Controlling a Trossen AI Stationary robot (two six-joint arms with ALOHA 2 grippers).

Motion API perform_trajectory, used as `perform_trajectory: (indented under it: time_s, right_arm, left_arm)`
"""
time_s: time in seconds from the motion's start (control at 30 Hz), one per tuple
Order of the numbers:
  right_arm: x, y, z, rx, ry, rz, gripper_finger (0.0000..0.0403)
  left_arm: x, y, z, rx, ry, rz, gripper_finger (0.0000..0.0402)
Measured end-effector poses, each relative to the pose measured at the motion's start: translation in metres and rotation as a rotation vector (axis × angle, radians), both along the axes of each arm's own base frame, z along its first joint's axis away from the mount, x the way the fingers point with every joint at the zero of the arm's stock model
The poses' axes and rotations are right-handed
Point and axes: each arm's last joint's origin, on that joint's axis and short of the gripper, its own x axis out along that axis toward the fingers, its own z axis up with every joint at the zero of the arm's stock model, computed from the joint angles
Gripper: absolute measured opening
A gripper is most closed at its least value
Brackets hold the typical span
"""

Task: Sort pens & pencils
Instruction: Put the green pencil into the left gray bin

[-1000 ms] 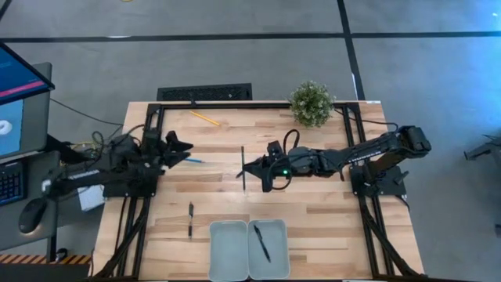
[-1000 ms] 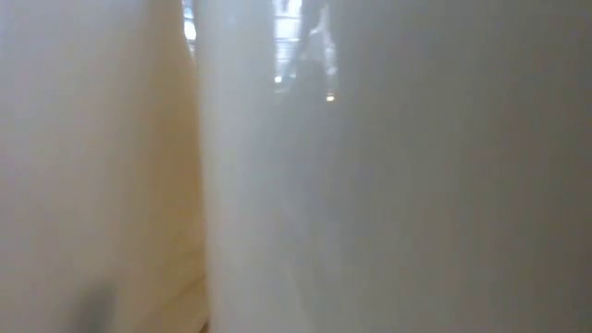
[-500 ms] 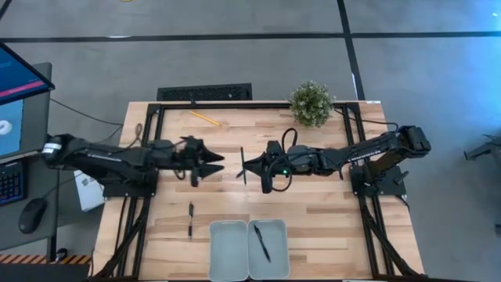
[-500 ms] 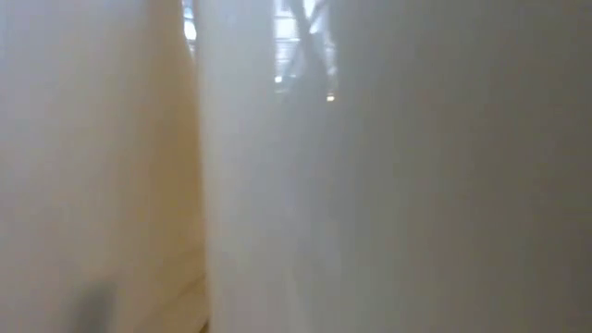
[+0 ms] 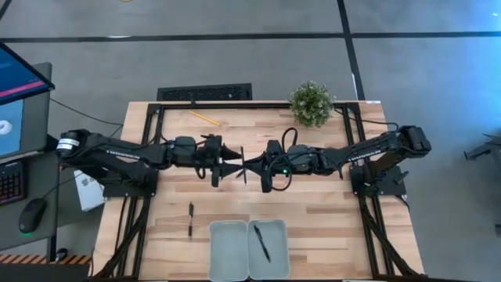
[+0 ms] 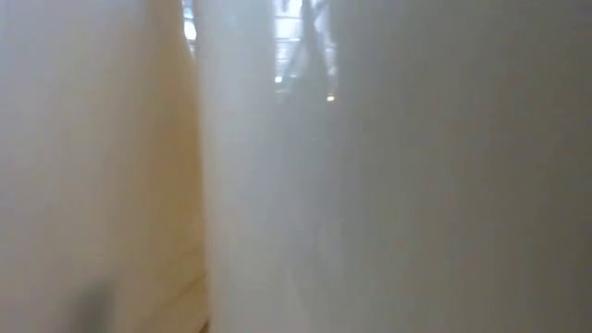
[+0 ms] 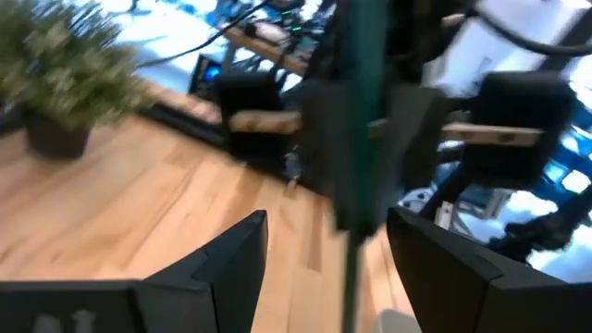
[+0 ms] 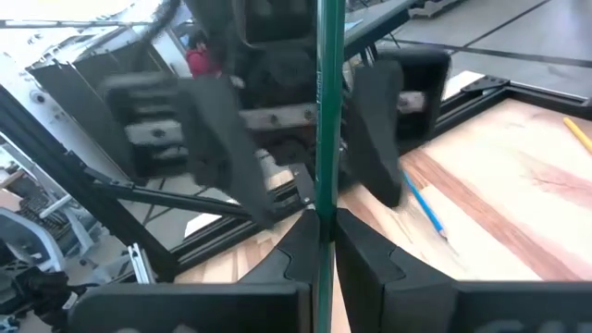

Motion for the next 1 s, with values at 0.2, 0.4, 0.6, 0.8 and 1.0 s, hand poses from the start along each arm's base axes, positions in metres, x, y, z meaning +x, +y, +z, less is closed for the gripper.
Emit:
perform_trajectory:
  time_s: [0.2, 0.4, 0.6, 0.8, 1.0]
  right_arm:
    - [0.0, -0.002, 0.0, 0.0, 0.0, -0.007, 0.0052]
    - [0.0, -0.002, 0.0, 0.0, 0.0, -0.006, 0.0052]
    - [0.0, -0.002, -0.001, 0.0, 0.005, -0.005, 0.0052]
    - [0.0, -0.002, -0.002, -0.002, 0.02, -0.005, 0.0052]
    - [0.0, -0.002, -0.002, -0.002, 0.018, -0.005, 0.0052]
  left_arm:
    - [0.001, -0.002, 0.004, 0.007, -0.011, -0.049, 0.0215]
    - [0.001, 0.0, 0.004, 0.017, -0.011, -0.013, 0.0215]
    - [0.001, 0.002, 0.01, 0.006, -0.067, 0.06, 0.0215]
    - [0.001, 0.002, 0.013, -0.076, -0.107, 0.059, 0.0215]
    - [0.001, 0.002, 0.013, -0.095, -0.108, 0.061, 0.0215]
